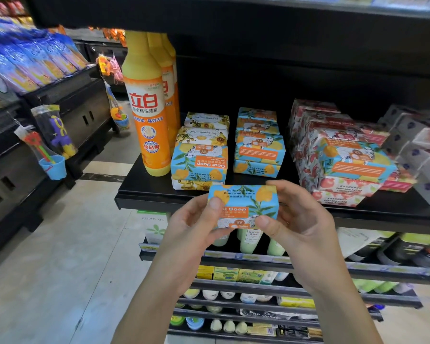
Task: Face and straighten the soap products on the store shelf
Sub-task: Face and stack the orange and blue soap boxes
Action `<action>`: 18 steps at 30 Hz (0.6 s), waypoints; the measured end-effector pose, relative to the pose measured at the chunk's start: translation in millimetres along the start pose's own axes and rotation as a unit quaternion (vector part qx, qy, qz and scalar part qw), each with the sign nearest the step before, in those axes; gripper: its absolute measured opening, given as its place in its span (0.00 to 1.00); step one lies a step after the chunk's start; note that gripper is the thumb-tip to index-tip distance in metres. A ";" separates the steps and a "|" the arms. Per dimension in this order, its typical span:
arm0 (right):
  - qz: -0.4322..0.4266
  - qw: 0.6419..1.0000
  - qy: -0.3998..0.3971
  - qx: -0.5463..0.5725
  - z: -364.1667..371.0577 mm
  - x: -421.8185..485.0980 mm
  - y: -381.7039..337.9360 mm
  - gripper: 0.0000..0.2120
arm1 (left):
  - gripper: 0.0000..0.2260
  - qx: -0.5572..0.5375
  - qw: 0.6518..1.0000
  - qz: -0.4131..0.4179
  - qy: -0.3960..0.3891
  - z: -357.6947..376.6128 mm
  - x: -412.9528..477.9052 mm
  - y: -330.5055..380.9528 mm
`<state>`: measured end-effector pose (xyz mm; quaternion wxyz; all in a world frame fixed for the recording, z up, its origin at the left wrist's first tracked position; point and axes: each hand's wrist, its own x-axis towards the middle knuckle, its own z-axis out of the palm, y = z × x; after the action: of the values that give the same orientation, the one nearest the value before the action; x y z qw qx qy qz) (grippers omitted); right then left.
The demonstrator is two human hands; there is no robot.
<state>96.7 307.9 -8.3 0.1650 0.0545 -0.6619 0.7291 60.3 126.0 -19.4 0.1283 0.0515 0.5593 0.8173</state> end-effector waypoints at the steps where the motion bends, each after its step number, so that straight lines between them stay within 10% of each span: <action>1: -0.007 1.000 -0.005 -0.002 -0.1 0.3 0.5 0.23 | 0.31 -0.015 1.000 -0.002 0.001 -0.2 -0.1 0.0; 18: 0.119 0.992 -0.013 -0.042 -5.7 1.5 -2.1 0.43 | 0.25 -0.032 0.999 0.021 -0.009 2.5 -0.2 -0.1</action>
<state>96.7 313.9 -6.5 0.0706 -0.0217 -0.6958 0.7144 61.1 128.2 -18.6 0.1177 0.0660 0.5304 0.8369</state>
